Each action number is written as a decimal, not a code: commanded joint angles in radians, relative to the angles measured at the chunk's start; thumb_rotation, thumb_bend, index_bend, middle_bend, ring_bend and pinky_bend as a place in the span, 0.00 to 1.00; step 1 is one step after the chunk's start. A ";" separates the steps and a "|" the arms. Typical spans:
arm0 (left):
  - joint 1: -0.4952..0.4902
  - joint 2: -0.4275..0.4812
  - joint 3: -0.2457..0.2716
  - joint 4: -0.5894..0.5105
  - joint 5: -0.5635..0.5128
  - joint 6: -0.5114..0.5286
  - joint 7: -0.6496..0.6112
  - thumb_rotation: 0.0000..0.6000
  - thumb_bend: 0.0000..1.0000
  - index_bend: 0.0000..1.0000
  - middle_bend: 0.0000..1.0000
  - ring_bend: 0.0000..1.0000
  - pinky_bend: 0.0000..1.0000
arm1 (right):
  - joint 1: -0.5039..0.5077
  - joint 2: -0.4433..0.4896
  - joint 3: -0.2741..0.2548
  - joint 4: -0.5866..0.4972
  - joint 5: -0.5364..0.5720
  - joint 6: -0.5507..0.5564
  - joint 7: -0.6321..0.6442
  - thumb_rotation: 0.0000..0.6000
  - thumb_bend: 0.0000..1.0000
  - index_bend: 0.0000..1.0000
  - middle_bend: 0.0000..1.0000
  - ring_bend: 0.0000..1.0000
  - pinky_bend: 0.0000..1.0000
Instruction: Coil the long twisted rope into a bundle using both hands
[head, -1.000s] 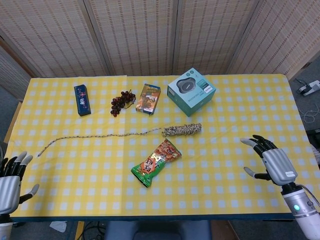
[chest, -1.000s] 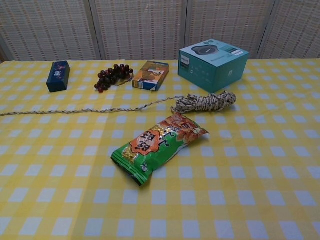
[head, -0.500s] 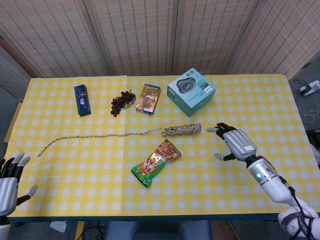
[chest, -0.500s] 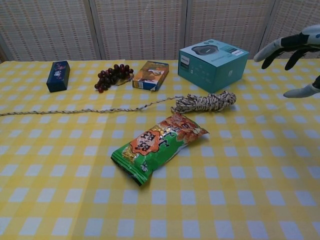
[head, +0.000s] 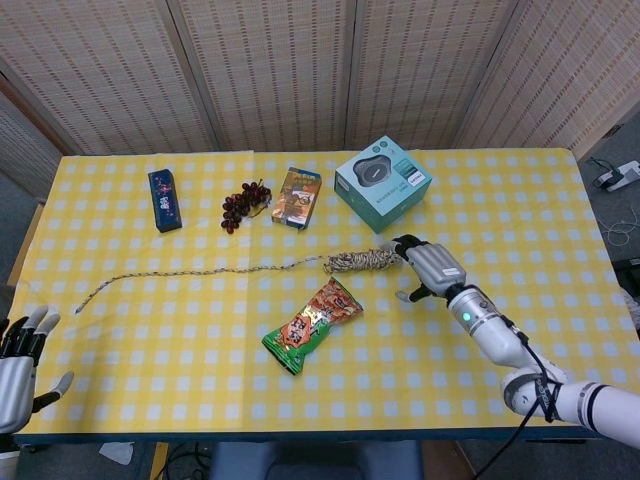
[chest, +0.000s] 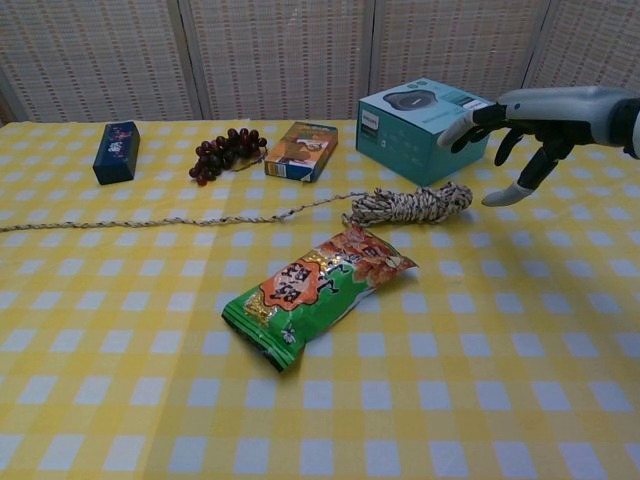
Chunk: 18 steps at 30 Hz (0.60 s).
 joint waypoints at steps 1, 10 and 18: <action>0.000 -0.001 0.000 0.001 -0.002 -0.002 0.000 1.00 0.24 0.18 0.09 0.10 0.03 | 0.038 -0.048 0.001 0.058 0.042 -0.029 -0.025 1.00 0.19 0.16 0.16 0.08 0.24; 0.003 -0.002 0.000 0.013 -0.013 -0.007 -0.009 1.00 0.24 0.18 0.09 0.10 0.03 | 0.101 -0.140 -0.015 0.200 0.111 -0.082 -0.046 1.00 0.19 0.16 0.16 0.08 0.24; 0.001 -0.005 0.000 0.019 -0.014 -0.013 -0.013 1.00 0.24 0.18 0.09 0.10 0.03 | 0.142 -0.204 -0.022 0.294 0.156 -0.121 -0.054 1.00 0.19 0.16 0.18 0.08 0.24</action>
